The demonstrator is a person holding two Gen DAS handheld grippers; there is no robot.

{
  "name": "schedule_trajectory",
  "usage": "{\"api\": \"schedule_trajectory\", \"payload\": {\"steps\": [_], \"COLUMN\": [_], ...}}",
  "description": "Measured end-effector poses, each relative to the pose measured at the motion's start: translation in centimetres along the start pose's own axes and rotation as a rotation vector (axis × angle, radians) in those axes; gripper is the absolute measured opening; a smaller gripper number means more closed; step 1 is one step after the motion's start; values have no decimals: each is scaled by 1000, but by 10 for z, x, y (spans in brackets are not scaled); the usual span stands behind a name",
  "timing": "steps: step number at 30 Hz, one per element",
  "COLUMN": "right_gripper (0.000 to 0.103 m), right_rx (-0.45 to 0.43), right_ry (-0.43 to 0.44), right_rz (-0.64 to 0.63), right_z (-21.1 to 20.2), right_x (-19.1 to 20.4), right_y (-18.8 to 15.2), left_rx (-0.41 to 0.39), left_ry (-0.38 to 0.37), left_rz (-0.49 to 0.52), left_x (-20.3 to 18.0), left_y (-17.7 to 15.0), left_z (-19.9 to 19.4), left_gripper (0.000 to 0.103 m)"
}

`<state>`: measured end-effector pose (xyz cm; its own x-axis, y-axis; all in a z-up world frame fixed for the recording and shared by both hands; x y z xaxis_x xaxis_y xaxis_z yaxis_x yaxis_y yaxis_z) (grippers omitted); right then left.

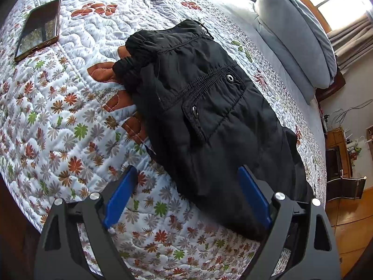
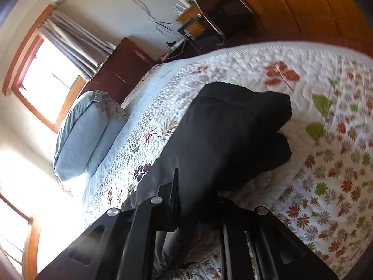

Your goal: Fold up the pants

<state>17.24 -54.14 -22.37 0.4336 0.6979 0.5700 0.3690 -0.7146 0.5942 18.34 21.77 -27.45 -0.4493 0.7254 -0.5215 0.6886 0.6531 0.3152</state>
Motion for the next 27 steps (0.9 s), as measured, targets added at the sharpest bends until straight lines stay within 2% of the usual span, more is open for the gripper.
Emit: {"api": "schedule_trajectory", "payload": {"steps": [5,12,17,22,23,24,25,26,27], "right_gripper": [11,11,11,13,15,24,36,45,58], "right_rx": [-66,-62,12,127,140,150,148,157,168], "right_ry": [-21,-11,-17,-119,-140,-153,-151,-125,-83], "right_rz": [-319,-739,-978,-1223,-1257,-1283,-1296,-1297,-1286], "right_z": [-22,-20,-3,34,37,40,38,34,28], "right_x": [91,201,235,231,227,224,223,224,225], "right_y": [-6,-75,-153,-233,-245,-255,-265,-273,-279], "left_rx": [0,2,5,3,2,2,2,2,4], "left_ry": [-23,-58,-86,-109,-113,-116,-116,-118,-120], "left_rz": [-15,-49,-77,-102,-106,-109,-111,-113,-113], "left_x": [-3,5,15,24,26,29,31,32,33], "left_y": [-5,-11,-16,-17,-18,-18,-19,-18,-19], "left_z": [-4,-14,-22,-31,-33,-34,-34,-35,-35], "left_gripper": [88,88,88,88,88,88,88,88,88]}}
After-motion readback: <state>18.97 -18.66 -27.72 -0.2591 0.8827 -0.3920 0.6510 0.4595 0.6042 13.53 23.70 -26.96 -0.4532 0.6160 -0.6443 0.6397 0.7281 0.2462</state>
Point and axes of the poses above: each gripper's, at about its wrist camera, not at the fingertips, and z roughly the way its jaws point, x to its left, y to its top, the point moved 10 cm from there along z, roughly the way its jaws point, and after that the axes turned 3 degrees about -y, right-handed, at the moved point
